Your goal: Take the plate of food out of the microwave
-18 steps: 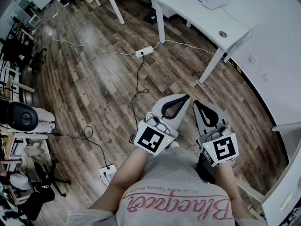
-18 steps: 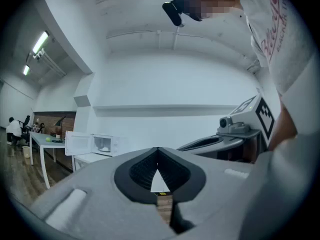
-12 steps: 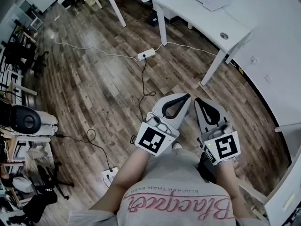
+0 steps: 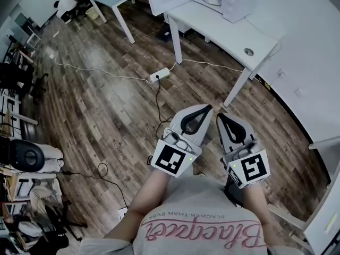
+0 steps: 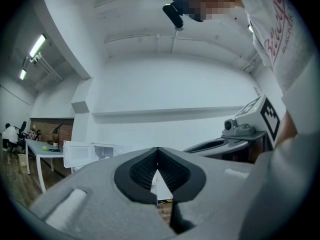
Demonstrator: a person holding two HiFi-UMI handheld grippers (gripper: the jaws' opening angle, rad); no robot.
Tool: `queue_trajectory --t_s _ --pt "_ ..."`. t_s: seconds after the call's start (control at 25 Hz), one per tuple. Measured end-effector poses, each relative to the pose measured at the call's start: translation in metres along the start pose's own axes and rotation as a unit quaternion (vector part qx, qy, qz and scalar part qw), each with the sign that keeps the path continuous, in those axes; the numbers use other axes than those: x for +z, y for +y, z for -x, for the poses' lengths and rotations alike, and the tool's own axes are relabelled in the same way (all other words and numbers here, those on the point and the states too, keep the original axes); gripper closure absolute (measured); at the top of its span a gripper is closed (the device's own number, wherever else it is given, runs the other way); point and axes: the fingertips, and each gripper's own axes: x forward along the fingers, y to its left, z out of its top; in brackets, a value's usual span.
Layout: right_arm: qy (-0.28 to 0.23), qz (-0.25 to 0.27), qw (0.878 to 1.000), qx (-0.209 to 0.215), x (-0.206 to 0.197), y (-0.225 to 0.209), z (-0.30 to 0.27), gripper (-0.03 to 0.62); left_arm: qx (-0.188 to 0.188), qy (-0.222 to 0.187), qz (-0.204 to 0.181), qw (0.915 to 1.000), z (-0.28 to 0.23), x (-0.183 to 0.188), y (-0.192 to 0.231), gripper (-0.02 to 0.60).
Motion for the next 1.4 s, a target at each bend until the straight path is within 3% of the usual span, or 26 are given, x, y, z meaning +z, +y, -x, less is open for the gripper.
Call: queue_trajectory --t_s 0.56,0.92,1.4 --pt "-0.002 -0.015 0.998 -0.053 0.017 -0.023 -0.090 0.582 -0.029 -0.003 0.044 0.9986 -0.033 -0.008 0.090 0.577" --pt "-0.004 -0.023 0.996 -0.083 0.016 -0.035 -0.130 0.582 -0.061 -0.008 0.032 0.9976 -0.050 -0.013 0.128 0.577" --pt "-0.006 -0.010 0.996 -0.093 0.023 -0.037 -0.168 0.582 -0.055 -0.013 0.034 0.9978 -0.053 -0.016 0.167 0.577"
